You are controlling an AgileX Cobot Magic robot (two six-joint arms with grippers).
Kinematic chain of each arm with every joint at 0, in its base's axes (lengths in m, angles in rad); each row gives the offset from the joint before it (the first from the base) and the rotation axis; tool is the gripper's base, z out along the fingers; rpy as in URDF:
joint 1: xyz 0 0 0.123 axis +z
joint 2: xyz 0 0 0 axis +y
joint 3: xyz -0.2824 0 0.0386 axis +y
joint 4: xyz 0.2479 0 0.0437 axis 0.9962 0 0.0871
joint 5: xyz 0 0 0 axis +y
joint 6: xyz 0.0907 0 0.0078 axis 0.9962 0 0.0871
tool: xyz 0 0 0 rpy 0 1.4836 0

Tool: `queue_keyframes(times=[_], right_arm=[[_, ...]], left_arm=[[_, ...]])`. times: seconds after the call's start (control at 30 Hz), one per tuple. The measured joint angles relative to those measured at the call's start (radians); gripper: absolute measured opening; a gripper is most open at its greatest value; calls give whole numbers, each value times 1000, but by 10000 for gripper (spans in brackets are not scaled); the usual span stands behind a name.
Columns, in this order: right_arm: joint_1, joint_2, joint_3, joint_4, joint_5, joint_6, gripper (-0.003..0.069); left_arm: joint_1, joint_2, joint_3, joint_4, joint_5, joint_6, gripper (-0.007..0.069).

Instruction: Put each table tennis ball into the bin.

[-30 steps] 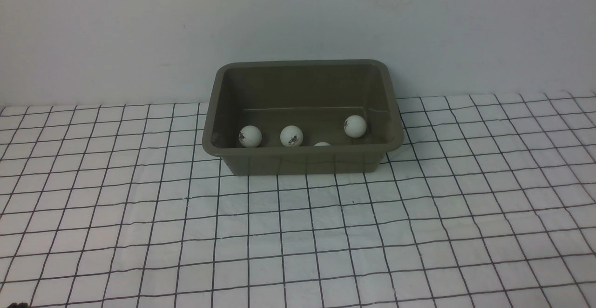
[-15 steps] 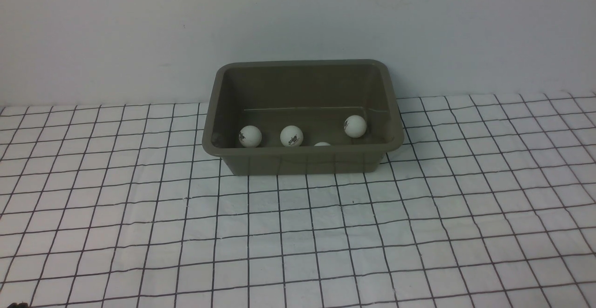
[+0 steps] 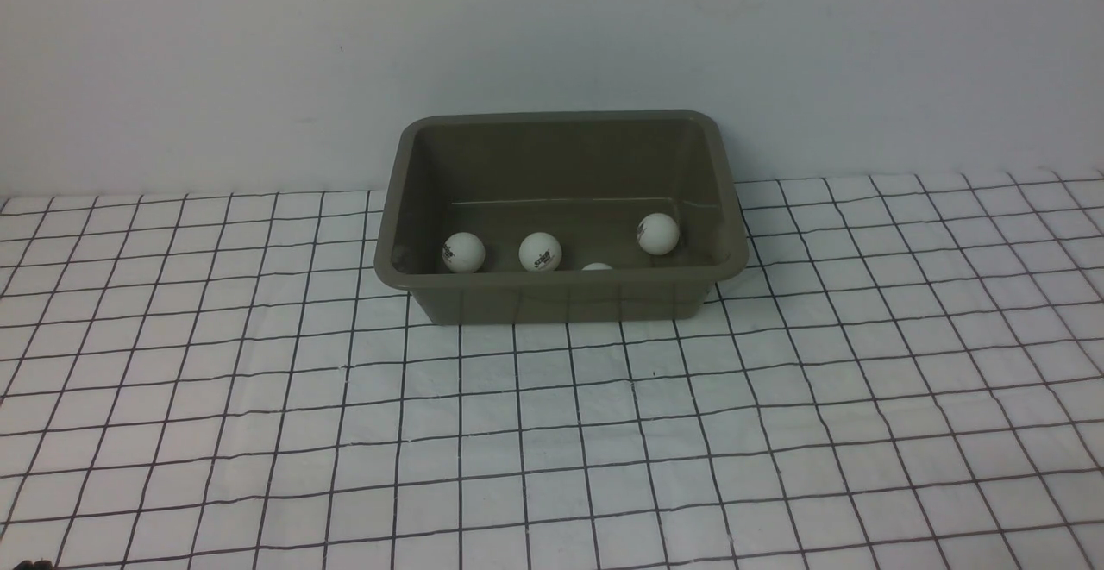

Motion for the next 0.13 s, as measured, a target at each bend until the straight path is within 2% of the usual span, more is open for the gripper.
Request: queue_keyframes(times=[0.13], right_arm=[[0, 0, 0, 0, 0, 0, -18]], left_arm=[[0, 0, 0, 0, 0, 0, -4]])
